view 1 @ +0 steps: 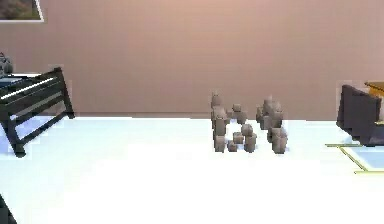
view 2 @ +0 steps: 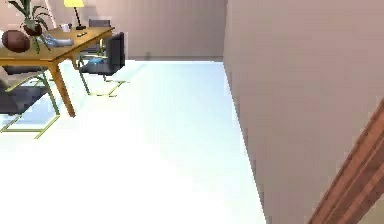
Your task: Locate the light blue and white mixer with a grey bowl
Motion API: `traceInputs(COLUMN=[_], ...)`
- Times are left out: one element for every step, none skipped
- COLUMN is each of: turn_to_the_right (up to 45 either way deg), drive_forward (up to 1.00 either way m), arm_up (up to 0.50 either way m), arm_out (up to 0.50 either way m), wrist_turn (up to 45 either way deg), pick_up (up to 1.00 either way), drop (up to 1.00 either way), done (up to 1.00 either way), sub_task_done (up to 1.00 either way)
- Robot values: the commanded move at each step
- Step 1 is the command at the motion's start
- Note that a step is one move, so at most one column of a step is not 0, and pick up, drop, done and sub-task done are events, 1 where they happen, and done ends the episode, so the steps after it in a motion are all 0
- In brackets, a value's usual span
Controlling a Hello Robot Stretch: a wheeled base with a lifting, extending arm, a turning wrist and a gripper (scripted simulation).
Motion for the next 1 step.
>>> traceInputs(turn_to_the_right=[21.0], drive_forward=[0.0], arm_up=[0.0], arm_out=[0.0], wrist_turn=[0.0], pick_up=[0.0], drop=[0.0], done=[0.0], sub_task_done=[0.0])
